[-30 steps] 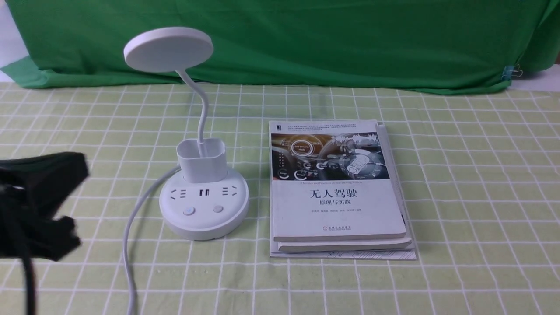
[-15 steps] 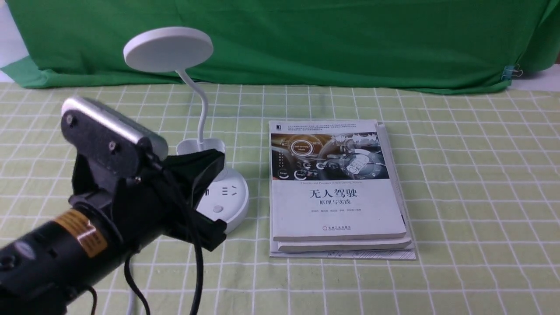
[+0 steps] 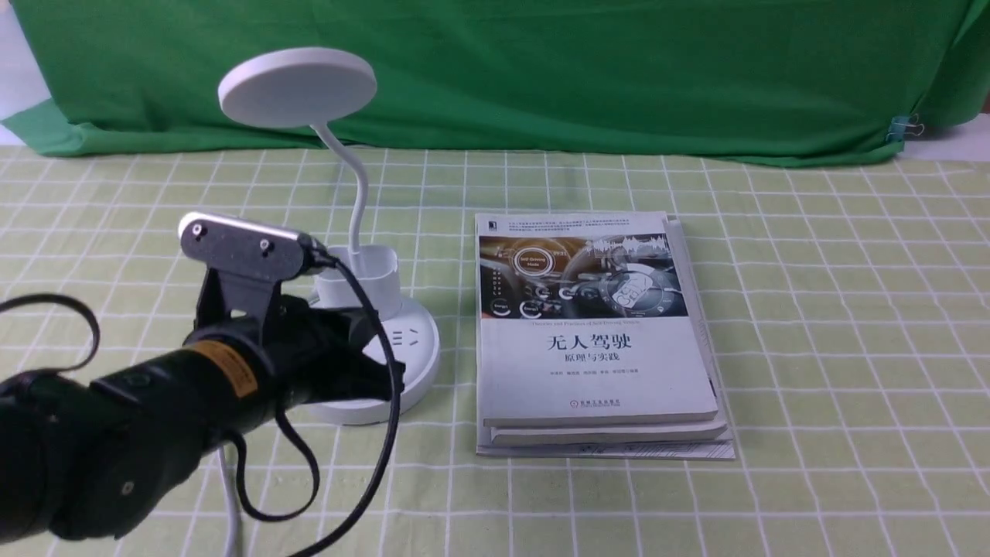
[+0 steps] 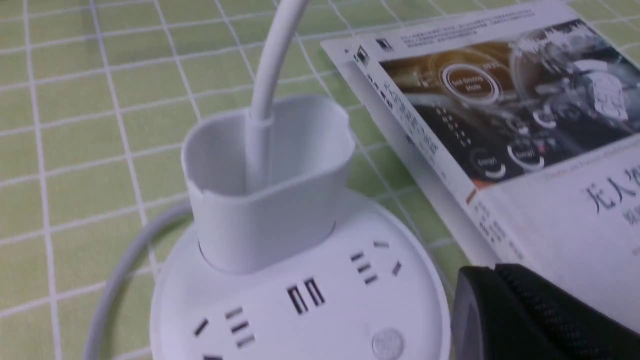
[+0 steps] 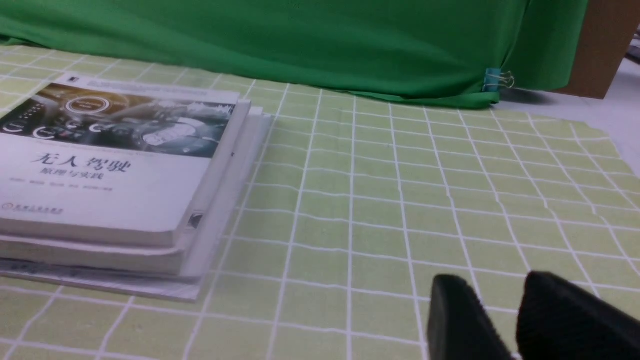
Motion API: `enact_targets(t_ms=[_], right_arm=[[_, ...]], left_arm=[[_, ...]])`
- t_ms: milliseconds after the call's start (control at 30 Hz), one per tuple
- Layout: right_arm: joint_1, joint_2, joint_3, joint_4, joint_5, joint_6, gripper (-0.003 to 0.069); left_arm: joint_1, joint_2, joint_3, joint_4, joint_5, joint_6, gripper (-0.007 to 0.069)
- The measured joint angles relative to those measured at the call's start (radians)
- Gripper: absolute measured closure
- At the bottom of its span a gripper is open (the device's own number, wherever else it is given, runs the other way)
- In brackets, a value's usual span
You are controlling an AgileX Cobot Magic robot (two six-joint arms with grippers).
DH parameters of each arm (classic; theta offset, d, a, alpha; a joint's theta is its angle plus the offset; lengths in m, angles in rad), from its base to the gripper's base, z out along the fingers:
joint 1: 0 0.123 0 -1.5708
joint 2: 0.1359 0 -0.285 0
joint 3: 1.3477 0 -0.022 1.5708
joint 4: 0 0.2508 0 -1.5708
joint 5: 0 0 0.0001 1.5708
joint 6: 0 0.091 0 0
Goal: Turn on the table lamp on the green coffee tablecloth with your hand.
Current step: 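Press the power button on the lamp base to turn the lamp on with the left gripper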
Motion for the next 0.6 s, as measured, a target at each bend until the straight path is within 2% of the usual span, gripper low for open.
enact_targets(t_ms=[233, 600], right_arm=[[0.000, 0.000, 0.000, 0.000, 0.000, 0.000, 0.0417], [0.000, 0.000, 0.000, 0.000, 0.000, 0.000, 0.0417]], left_arm=[[0.000, 0.098, -0.159, 0.039, 0.273, 0.000, 0.0624], [0.000, 0.178, -0.176, 0.055, 0.211, -0.001, 0.0624]])
